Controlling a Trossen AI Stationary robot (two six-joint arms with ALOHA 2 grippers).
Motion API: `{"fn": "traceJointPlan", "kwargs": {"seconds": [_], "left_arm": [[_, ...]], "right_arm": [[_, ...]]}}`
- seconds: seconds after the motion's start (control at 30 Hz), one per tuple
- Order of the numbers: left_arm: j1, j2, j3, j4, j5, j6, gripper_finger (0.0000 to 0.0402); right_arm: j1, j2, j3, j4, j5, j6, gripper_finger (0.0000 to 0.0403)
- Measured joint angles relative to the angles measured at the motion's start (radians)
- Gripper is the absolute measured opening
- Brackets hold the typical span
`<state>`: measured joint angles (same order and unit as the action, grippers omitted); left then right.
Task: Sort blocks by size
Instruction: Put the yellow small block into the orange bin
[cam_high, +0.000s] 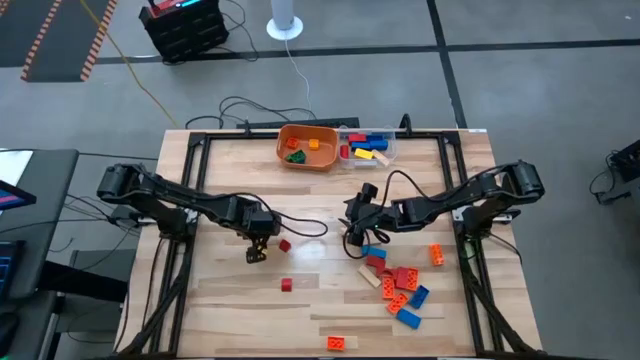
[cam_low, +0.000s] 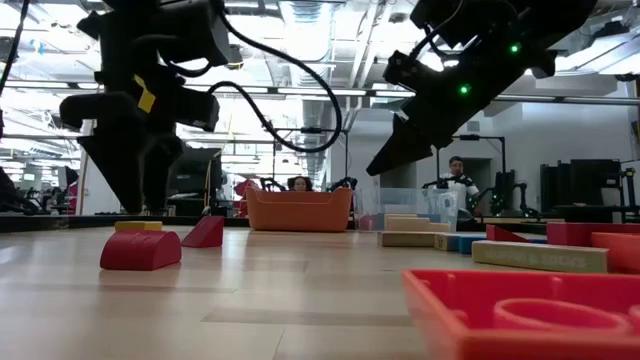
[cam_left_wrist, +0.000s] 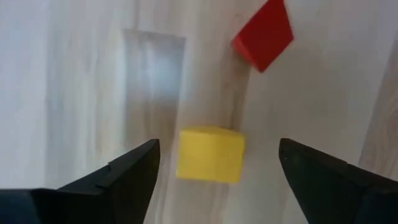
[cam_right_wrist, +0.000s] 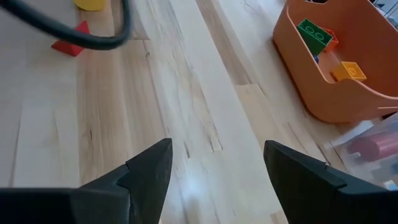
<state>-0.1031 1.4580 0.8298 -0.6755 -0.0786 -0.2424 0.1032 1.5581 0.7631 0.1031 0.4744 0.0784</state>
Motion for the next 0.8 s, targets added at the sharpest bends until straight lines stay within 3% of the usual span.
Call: {"fn": "traceJointPlan", "kwargs": {"seconds": [0.43,0.6,0.8], "left_arm": [[-0.016,0.000,-0.108,0.140,-0.021,0.103,0.0321],[-0.035,0.000,-0.130,0.179,-0.069,0.118,0.0272],[-0.042,0.000,-0.130,0.173,-0.195,0.101,0.0177]], "right_arm": [[-0.008,0.000,0.000,0.004,-0.001,0.000,0.0286],[-0.008,0.000,0.000,0.004,-0.001,0.000,0.0286],[-0.008,0.000,0.000,0.004,-0.001,0.001,0.0286]]}}
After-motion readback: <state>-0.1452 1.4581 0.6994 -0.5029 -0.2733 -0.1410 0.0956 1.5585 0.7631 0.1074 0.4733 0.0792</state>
